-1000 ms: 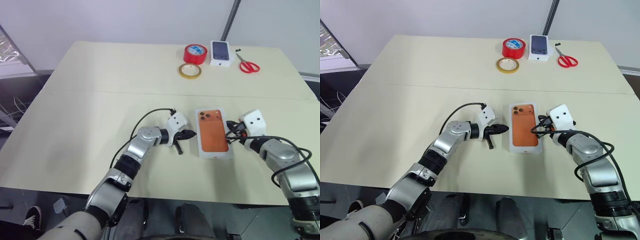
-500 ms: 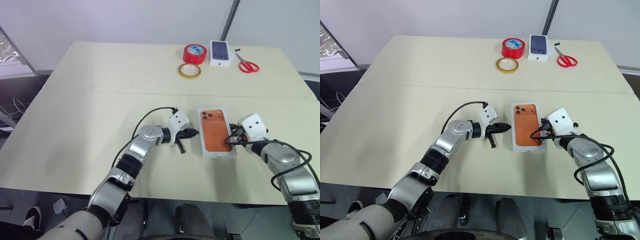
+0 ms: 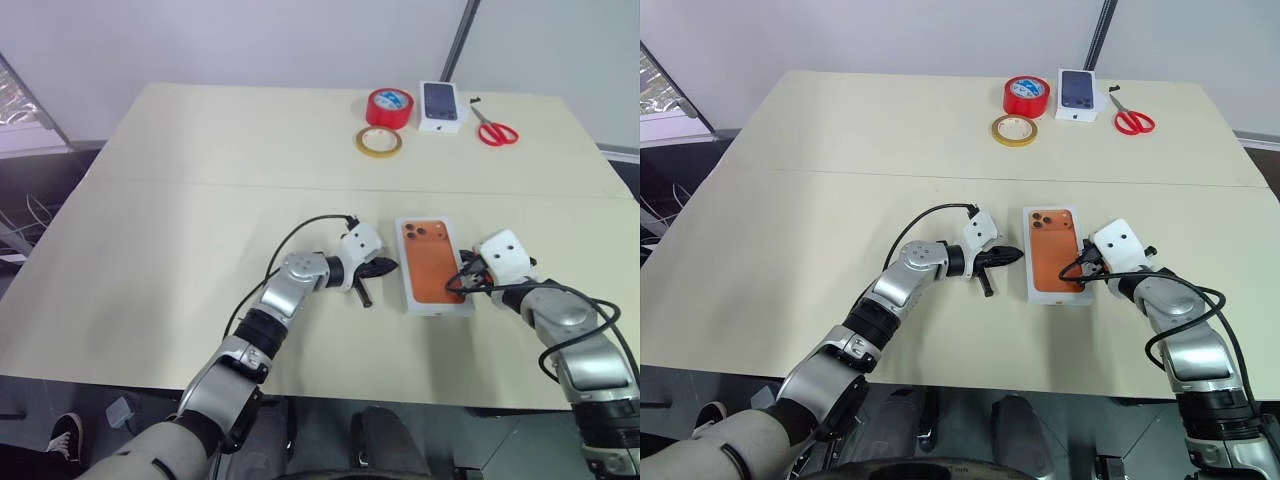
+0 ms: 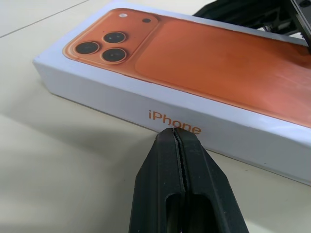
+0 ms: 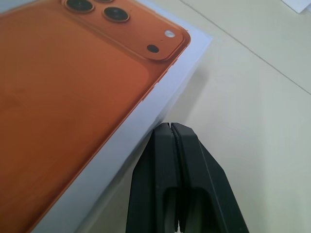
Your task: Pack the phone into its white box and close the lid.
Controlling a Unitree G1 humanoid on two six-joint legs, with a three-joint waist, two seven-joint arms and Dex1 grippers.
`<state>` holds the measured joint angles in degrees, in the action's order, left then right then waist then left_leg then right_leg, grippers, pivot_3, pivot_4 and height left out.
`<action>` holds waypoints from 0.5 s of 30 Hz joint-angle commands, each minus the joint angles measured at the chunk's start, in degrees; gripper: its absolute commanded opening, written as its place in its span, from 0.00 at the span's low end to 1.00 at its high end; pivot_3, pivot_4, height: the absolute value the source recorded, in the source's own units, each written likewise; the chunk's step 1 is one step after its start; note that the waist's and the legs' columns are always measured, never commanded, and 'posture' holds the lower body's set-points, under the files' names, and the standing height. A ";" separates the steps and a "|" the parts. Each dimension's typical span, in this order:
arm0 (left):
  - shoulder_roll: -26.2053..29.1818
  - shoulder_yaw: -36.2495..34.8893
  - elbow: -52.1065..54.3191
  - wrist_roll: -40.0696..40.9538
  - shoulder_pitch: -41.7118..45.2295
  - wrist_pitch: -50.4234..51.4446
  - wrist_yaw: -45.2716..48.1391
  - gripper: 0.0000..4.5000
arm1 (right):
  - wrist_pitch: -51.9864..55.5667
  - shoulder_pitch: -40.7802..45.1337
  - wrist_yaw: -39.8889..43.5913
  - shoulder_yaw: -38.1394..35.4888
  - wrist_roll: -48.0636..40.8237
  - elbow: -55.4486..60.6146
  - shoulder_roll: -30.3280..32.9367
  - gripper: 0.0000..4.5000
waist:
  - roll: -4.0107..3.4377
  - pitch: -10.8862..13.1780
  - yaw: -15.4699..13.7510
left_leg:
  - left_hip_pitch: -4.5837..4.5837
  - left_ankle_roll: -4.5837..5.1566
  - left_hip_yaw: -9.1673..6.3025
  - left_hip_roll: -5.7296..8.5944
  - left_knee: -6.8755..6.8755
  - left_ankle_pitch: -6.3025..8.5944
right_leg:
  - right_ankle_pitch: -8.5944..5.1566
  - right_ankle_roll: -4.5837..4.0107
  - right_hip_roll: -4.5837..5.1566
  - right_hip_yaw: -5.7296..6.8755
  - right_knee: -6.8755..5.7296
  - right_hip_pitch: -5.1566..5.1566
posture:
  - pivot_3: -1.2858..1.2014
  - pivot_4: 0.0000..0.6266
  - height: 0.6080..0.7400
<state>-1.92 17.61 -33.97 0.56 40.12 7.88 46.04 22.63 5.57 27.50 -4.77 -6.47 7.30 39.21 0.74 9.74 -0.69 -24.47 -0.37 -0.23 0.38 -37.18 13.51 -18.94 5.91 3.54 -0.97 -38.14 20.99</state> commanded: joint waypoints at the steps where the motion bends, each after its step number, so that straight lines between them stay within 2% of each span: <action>1: -0.47 -0.64 0.56 0.67 0.48 -1.57 -0.12 0.00 | -1.88 -0.57 0.89 1.11 2.28 0.52 0.65 0.01 | 0.00 0.00 0.00 | 0.00 0.00 0.00 0.00 0.00 0.00 | 0.00 0.00 0.00 0.00 0.00 0.00 | 0.52 0.24 1.00; 5: -0.05 -2.15 1.76 1.82 0.59 -1.86 -0.02 0.00 | -0.96 0.83 0.68 -2.21 -0.27 0.37 -1.05 0.01 | -0.01 0.00 0.07 | 0.01 0.00 0.01 -0.01 0.00 0.00 | 0.00 0.00 -0.01 0.01 -0.01 0.00 | 0.52 0.24 1.00; 8: 0.72 -3.65 2.44 3.01 1.45 -3.18 0.15 0.00 | -2.81 2.29 1.34 -4.47 -0.15 -1.37 0.76 0.01 | -0.01 0.00 0.07 | 0.01 -0.01 0.01 -0.01 0.01 0.00 | 0.00 0.00 -0.02 0.01 -0.03 0.02 | 0.52 0.24 1.00; 10: 0.45 -5.21 2.70 4.68 2.82 -1.83 0.22 0.00 | -4.45 3.31 1.36 -5.84 0.02 -2.72 1.39 0.01 | -0.01 0.00 0.02 | 0.00 -0.01 0.01 -0.01 0.00 -0.01 | 0.00 0.00 -0.01 0.01 -0.03 0.02 | 0.52 0.24 1.00; 13: -1.13 -8.99 1.31 7.91 7.72 -0.97 -0.80 0.00 | -3.47 7.00 1.22 -9.95 -4.81 -3.62 -0.79 0.01 | 0.01 0.01 -0.05 | -0.01 -0.01 0.01 -0.01 -0.03 -0.01 | 0.00 0.01 0.00 0.05 -0.03 0.01 | 0.52 0.24 1.00; 15: -2.12 -10.00 -0.57 8.35 9.76 -1.78 -1.46 0.00 | -3.08 7.81 1.89 -10.17 -6.20 -3.35 -1.61 0.01 | 0.01 0.01 -0.07 | -0.01 -0.02 0.01 0.00 -0.04 -0.01 | 0.01 0.01 0.00 0.07 -0.03 -0.01 | 0.52 0.24 1.00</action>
<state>-2.65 8.58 -34.33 7.25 48.43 7.20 45.10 19.77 12.84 28.92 -13.41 -10.68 2.56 38.24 0.75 9.75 -0.76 -24.48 -0.39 -0.23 0.38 -37.22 13.50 -18.94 5.94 3.53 -0.89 -38.15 20.96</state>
